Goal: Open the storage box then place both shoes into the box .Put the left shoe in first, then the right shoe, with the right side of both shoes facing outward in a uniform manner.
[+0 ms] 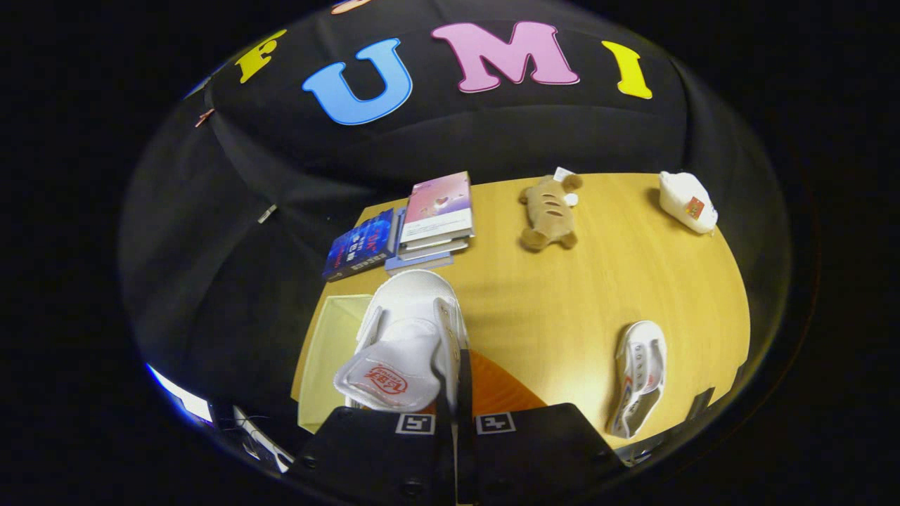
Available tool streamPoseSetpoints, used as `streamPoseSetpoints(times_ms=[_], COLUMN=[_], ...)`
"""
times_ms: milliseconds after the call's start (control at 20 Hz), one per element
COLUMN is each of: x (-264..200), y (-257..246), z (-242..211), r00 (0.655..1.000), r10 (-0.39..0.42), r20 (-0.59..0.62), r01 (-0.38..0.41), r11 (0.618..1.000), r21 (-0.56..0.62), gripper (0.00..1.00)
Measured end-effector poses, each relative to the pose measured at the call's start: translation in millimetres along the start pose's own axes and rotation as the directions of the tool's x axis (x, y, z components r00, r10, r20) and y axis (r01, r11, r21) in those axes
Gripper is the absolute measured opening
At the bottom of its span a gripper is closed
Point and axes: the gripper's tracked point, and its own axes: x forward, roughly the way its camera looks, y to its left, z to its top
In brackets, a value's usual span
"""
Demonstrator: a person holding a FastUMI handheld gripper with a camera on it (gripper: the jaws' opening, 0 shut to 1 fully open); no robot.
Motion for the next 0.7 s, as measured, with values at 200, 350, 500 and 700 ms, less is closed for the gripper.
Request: streamPoseSetpoints(times_ms=[200, 350, 500, 700], x=[30.2, 64.7, 93.0, 116.2], y=[46.7, 60.5, 68.3, 77.3], z=[-24.7, -54.0, -70.7, -72.4], r00=[0.998, 0.990, 0.981, 0.980], r10=[0.001, -0.047, -0.077, -0.110], r20=[-0.066, -0.135, -0.179, -0.164], r01=[-0.002, 0.046, 0.078, 0.113], r11=[1.000, 0.999, 0.997, 0.994], r21=[-0.014, -0.008, -0.003, 0.008], gripper=[0.07, 0.07, 0.07, 0.07])
